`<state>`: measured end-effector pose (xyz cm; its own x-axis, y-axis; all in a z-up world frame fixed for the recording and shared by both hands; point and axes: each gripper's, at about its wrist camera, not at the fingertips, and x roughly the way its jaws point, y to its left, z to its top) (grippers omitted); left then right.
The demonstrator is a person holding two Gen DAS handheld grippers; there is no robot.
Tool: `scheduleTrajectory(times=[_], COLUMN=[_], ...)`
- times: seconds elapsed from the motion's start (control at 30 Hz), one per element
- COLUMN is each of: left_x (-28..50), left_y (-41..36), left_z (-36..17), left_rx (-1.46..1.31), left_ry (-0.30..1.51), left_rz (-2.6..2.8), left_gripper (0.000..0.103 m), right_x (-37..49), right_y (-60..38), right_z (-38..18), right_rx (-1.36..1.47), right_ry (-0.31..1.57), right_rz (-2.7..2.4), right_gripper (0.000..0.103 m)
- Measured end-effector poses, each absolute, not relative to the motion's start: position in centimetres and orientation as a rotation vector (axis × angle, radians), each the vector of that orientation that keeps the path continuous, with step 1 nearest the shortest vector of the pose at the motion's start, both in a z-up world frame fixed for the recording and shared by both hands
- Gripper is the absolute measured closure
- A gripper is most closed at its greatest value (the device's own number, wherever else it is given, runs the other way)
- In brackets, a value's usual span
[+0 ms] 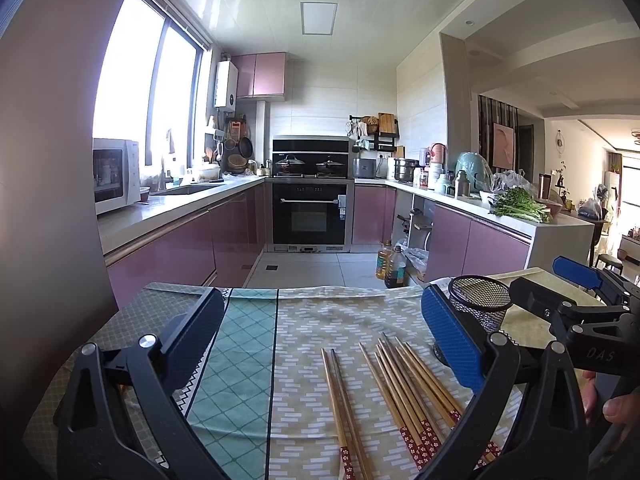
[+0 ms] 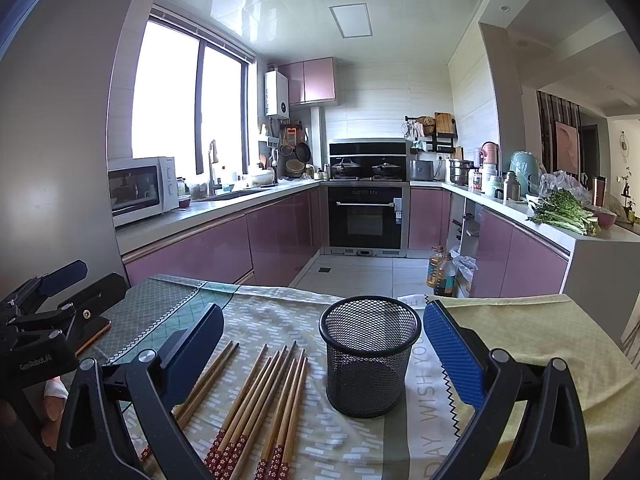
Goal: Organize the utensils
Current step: 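Close the left gripper on one chopstick while the right gripper grasps another chopstick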
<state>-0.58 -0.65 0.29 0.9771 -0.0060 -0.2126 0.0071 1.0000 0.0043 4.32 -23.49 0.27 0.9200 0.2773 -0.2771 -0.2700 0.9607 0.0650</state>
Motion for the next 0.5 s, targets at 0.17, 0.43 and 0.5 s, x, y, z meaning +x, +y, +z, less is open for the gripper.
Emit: scheduleTrajectory(times=[0.17,0.43,0.5], left_x=[-0.1,2.3,3.2], left_y=[-0.3,1.0,1.2], left_z=[0.1,-1.8,-2.9], left_rx=[0.002,0.023,0.034], left_ry=[0.241,0.423,0.488], left_rz=[-0.014,-0.051,-0.069], left_gripper=[0.006,0.006,0.006], right_x=[4.6,5.6,6.5], right_y=[-23.5,-22.6,-22.4], right_z=[0.0,-2.5,-3.8], right_rx=[0.025,-0.045,-0.054], right_ry=[0.311,0.481,0.568], right_rz=[0.298,0.395,0.421], right_gripper=[0.006,0.015,0.021])
